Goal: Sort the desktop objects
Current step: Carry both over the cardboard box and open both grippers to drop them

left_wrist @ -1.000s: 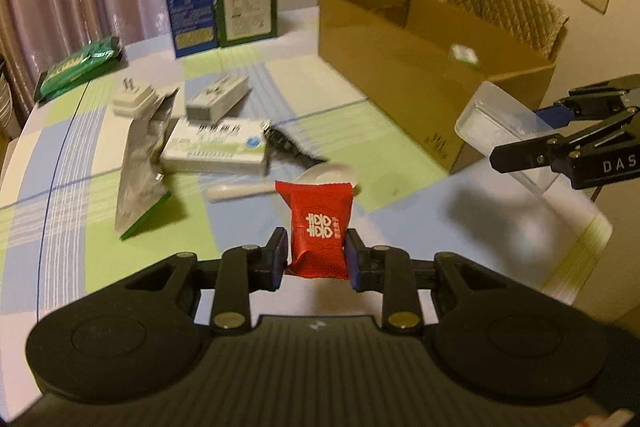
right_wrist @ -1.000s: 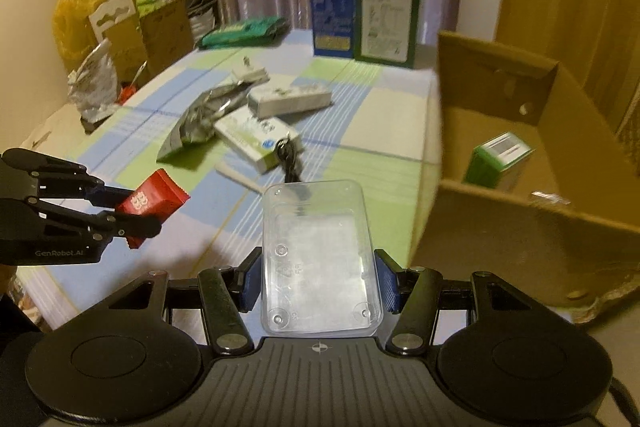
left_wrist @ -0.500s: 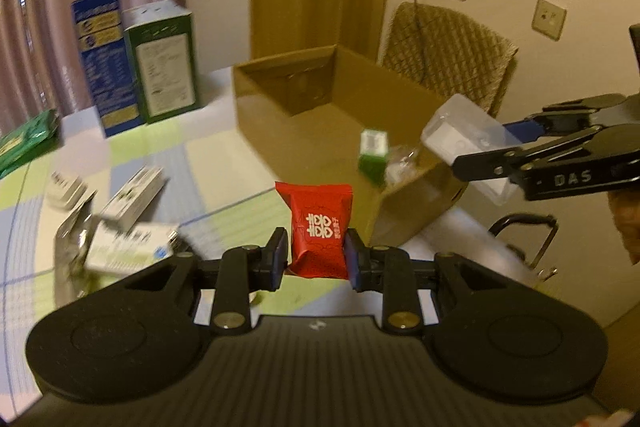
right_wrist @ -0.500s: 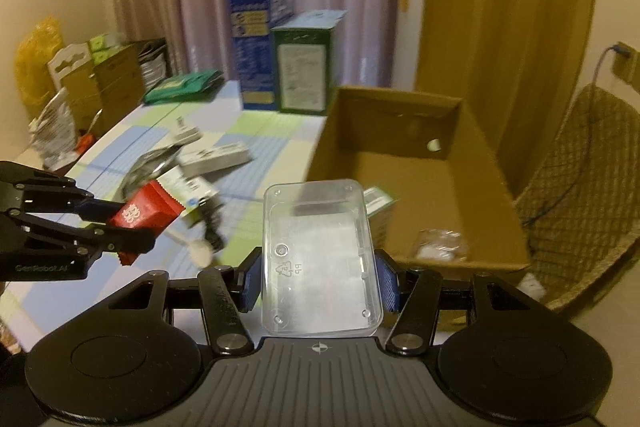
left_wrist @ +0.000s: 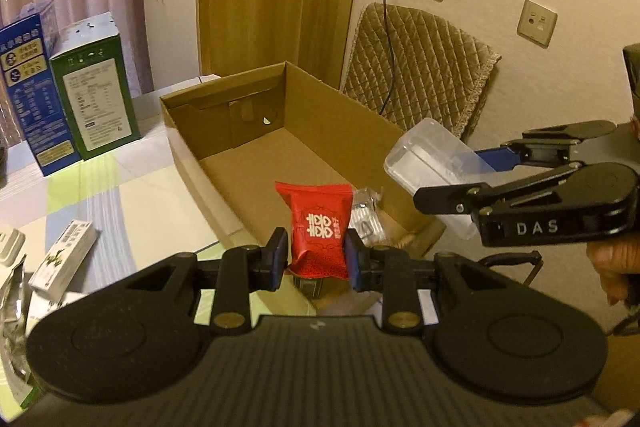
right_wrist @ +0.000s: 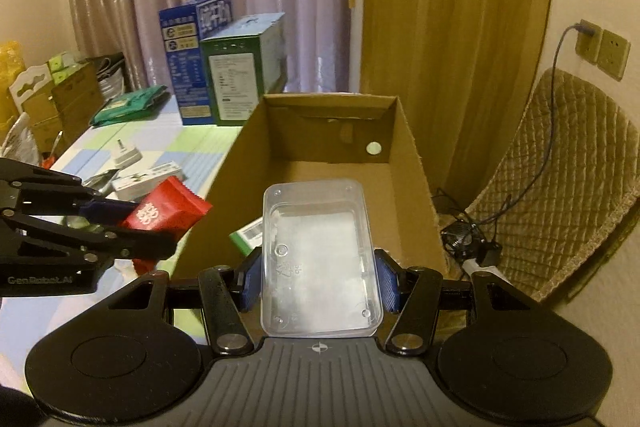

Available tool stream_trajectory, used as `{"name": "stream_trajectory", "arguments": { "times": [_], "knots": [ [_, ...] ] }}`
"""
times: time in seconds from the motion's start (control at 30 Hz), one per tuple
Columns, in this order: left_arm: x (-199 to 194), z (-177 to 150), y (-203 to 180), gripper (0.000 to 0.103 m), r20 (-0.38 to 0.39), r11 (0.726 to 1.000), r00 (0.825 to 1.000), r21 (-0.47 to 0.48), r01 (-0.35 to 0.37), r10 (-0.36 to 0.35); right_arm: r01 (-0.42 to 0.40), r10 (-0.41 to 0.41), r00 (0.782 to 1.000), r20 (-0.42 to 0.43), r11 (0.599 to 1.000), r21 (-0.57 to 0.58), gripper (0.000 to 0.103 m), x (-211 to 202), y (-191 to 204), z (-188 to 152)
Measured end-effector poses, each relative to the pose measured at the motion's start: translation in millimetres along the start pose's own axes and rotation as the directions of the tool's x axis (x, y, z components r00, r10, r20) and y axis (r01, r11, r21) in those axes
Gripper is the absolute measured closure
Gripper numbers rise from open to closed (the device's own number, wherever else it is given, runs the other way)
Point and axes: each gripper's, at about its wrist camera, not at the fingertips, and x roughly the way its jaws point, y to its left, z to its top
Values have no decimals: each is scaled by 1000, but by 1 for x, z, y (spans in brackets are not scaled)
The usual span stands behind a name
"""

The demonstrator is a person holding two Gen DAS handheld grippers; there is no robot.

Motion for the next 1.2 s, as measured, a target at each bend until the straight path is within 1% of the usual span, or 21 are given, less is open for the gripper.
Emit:
{"name": "stream_trajectory", "arguments": {
  "times": [0.13, 0.23, 0.27, 0.3, 0.33, 0.37, 0.43, 0.5, 0.6, 0.8, 1.2],
  "knots": [
    [15, 7, 2, 78, -12, 1000, 1000, -5, 9, -9, 4, -4, 1000, -2, 1000, 3, 49, 8, -6, 5],
    [23, 10, 0, 77, -13, 1000, 1000, 9, 16, -16, 6, -6, 1000, -2, 1000, 8, 49, 12, -10, 6],
    [26, 10, -1, 75, -13, 1000, 1000, 19, 19, -19, 8, -8, 1000, -4, 1000, 9, 49, 13, -11, 6],
    [29, 11, -2, 71, -13, 999, 1000, 29, 19, -19, 9, -9, 1000, -5, 1000, 10, 49, 15, -12, 6],
    [31, 11, -3, 61, -12, 999, 1000, 42, 18, -18, 11, -11, 1000, -7, 1000, 11, 49, 15, -14, 6],
    [33, 10, -3, 58, -12, 998, 1000, 54, 17, -16, 11, -11, 1000, -9, 1000, 12, 49, 16, -15, 6],
    [33, 8, -3, 58, -12, 997, 1000, 75, 22, -21, 12, -12, 1000, -11, 1000, 13, 49, 17, -16, 5],
    [30, 6, -3, 58, -7, 997, 1000, 78, 12, -12, 13, -13, 1000, -12, 1000, 14, 49, 16, -17, 5],
    [25, 4, 3, 58, 1, 998, 1000, 54, 10, -10, 13, -13, 1000, -17, 1000, 14, 49, 18, -18, 4],
    [17, 1, 9, 58, 2, 999, 1000, 47, -6, 6, 6, -5, 1000, -19, 1000, 10, 49, 20, -14, 5],
    [12, -5, 16, 58, 2, 1000, 1000, 17, -6, 6, 7, -7, 1000, -17, 1000, -2, 49, 30, -4, 16]
  ]
}}
